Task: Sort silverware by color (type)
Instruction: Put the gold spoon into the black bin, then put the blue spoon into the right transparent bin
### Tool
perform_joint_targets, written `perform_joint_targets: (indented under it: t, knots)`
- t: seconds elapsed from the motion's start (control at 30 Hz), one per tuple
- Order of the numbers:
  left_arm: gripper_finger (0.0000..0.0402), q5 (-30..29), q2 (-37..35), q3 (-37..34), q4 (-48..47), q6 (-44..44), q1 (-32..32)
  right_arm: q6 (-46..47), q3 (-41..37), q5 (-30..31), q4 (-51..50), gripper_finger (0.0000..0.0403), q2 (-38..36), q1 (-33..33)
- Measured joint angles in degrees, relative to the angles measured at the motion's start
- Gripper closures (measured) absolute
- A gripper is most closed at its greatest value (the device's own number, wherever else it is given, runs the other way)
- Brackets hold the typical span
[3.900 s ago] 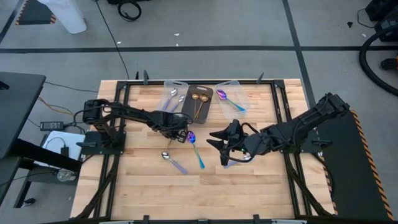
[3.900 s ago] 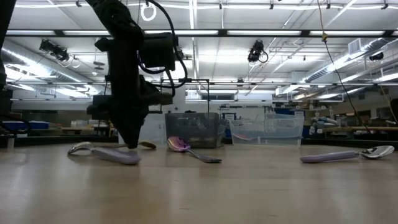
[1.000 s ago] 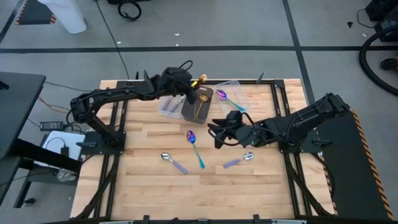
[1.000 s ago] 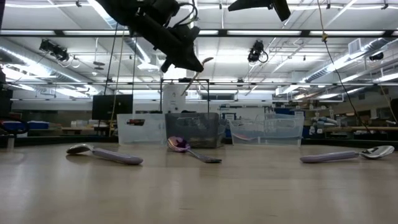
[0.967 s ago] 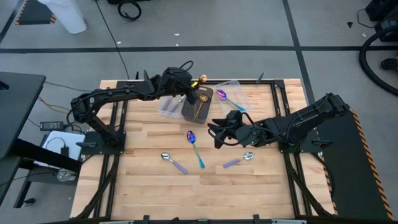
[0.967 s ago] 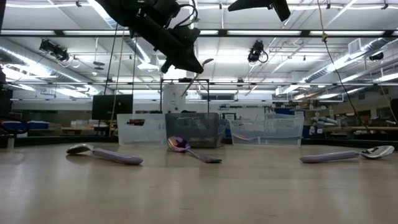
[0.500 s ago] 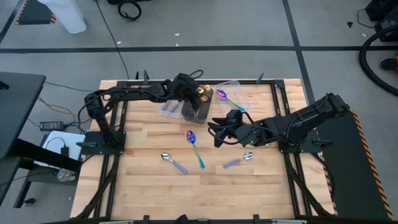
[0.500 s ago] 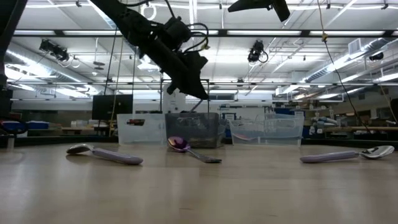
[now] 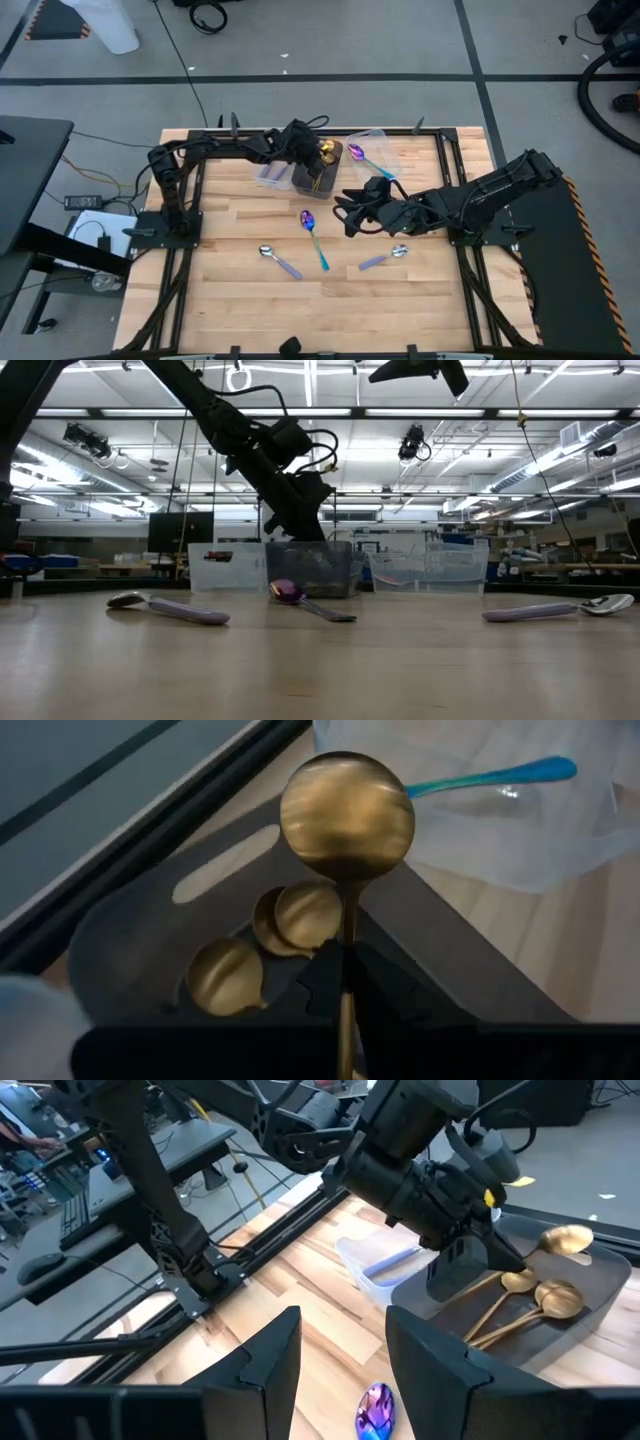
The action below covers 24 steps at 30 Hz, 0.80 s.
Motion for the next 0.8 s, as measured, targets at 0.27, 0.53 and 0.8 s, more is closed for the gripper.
perform_joint_targets:
  t: [0.27, 0.53, 0.8]
  knots:
    - [0.0377, 1.5, 2.1, 0.0, -0.9, -3.3, 1.3, 1.0, 0.0, 0.1, -1.0, 0.0245, 0.0, -0.3]
    - [0.0375, 1.4, 2.8, 0.2, -2.5, -5.8, 0.9, 1.9, 0.0, 0.2, -1.7, 0.0245, 0.0, -0.4]
    - [0.0336, 1.4, 2.8, 0.1, -2.3, -5.6, 0.0, 1.9, 0.0, 0.5, -1.7, 0.0245, 0.0, -0.5]
